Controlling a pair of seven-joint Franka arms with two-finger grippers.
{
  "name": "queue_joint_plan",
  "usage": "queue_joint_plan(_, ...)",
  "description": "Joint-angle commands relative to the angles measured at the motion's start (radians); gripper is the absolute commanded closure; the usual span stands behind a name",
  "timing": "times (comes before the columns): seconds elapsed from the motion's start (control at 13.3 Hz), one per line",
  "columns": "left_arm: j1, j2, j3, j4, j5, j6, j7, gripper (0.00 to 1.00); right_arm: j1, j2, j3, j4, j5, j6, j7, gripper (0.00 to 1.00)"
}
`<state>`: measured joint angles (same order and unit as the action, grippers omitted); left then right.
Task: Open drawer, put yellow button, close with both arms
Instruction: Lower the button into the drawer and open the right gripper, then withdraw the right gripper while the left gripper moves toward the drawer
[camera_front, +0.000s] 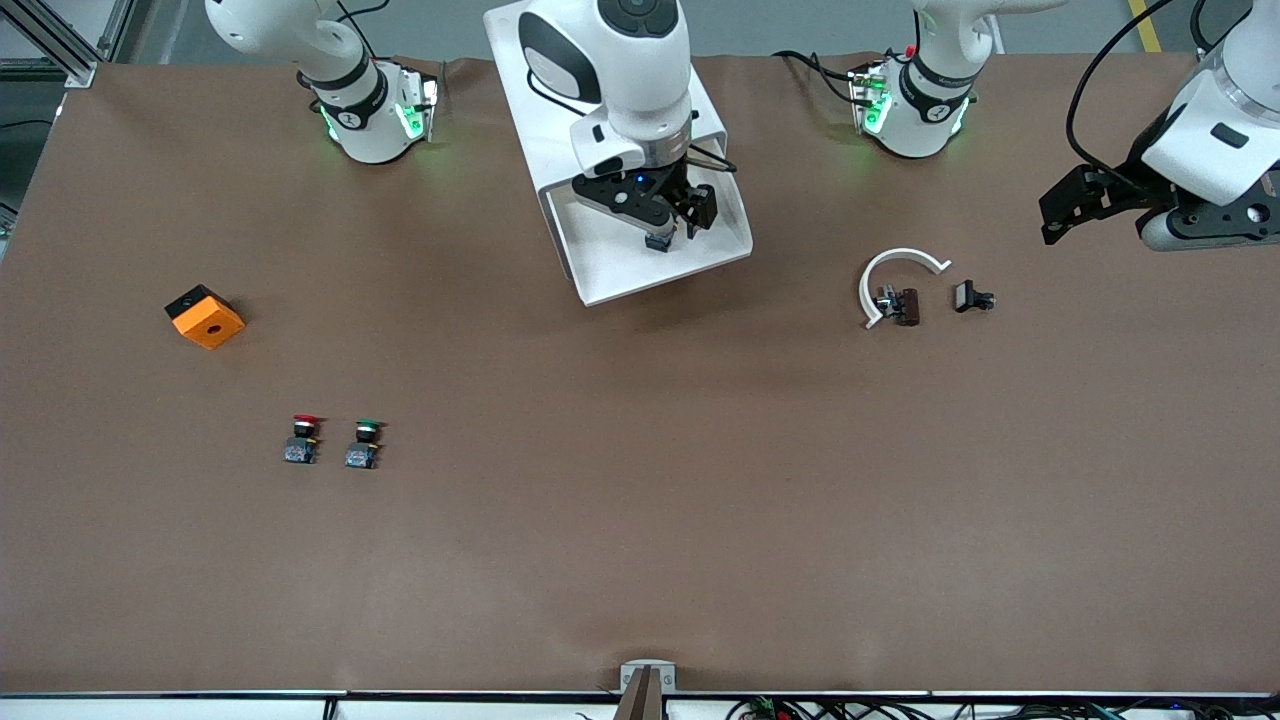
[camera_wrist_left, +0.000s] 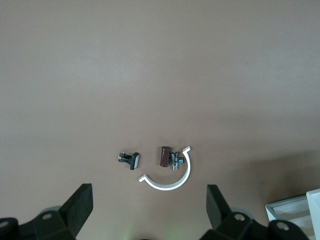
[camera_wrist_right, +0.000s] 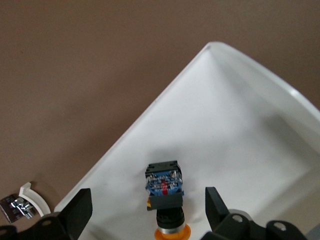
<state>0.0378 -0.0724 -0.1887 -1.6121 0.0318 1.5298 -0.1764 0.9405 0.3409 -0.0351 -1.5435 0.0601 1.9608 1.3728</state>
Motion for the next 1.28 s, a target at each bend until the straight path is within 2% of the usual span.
queue_joint_plan(0.0, -0.001, 0.002, -0.008, 0.000, 0.005, 0.012, 0.012, 0.00, -0.113, 0.006, 0.011, 0.065, 0.001, -0.071, -0.182, 0.00)
queue_joint_plan(0.3, -0.004, 0.075, -0.037, 0.046, 0.017, 0.001, 0.000, 0.00, -0.320, 0.001, 0.011, 0.072, 0.001, -0.126, -0.501, 0.00)
queue_joint_plan(0.45, -0.001, 0.080, -0.046, 0.041, 0.017, 0.001, -0.008, 0.00, -0.446, 0.000, 0.011, 0.082, 0.003, -0.157, -0.668, 0.00)
queue_joint_plan(0.68, -0.004, 0.108, -0.049, 0.037, 0.005, 0.012, -0.009, 0.00, -0.632, 0.000, 0.011, 0.137, -0.002, -0.278, -0.929, 0.00)
queue_joint_plan(0.83, -0.006, 0.144, -0.087, 0.029, 0.000, 0.030, -0.015, 0.00, -0.710, -0.003, 0.009, 0.151, -0.012, -0.304, -1.075, 0.00)
queue_joint_plan(0.98, -0.009, 0.154, -0.130, -0.036, 0.000, 0.128, -0.084, 0.00, -0.791, -0.008, 0.011, 0.152, -0.005, -0.331, -1.110, 0.00)
queue_joint_plan(1.2, -0.010, 0.196, -0.182, -0.101, 0.000, 0.228, -0.127, 0.00, -0.842, -0.010, 0.009, 0.157, -0.014, -0.339, -1.112, 0.00)
